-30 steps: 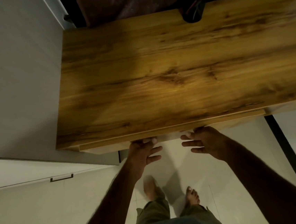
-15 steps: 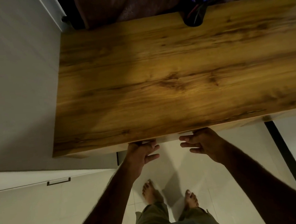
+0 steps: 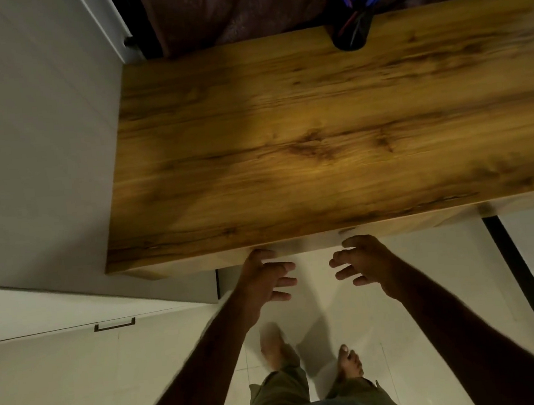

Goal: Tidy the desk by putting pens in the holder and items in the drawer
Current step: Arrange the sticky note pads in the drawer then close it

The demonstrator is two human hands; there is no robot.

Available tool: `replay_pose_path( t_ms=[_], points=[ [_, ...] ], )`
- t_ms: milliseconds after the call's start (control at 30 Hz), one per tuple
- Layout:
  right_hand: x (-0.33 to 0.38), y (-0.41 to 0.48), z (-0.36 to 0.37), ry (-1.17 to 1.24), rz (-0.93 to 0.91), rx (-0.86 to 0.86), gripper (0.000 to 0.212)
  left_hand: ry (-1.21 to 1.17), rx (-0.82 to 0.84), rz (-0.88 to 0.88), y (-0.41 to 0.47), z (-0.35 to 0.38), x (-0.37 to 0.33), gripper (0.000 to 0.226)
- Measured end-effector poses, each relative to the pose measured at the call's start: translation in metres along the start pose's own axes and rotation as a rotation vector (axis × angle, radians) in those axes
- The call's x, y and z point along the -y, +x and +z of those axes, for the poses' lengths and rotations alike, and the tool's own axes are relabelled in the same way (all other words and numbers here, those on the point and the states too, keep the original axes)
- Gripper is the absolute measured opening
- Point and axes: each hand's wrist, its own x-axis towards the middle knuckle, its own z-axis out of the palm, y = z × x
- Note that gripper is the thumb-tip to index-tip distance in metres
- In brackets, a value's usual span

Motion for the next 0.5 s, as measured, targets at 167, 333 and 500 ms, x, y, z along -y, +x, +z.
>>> replay_pose_path(
  t_ms=[167, 333, 500],
  points=[
    [0.004, -0.017, 0.001, -0.265, -0.084, -0.008, 0.031, 0.200, 0.045, 0.033, -0.016, 0.016, -0.013, 0.021],
    [0.020, -0.037, -0.012, -0.540, -0.311, -0.174, 0.007, 0.321, -0.020, 0.175, -0.028, 0.029, -0.028, 0.019],
    [0.044, -0.061, -0.031, -0.689, -0.513, -0.343, 0.047, 0.576, -0.195, 0.445, -0.040, 0.049, -0.053, 0.030]
  ],
)
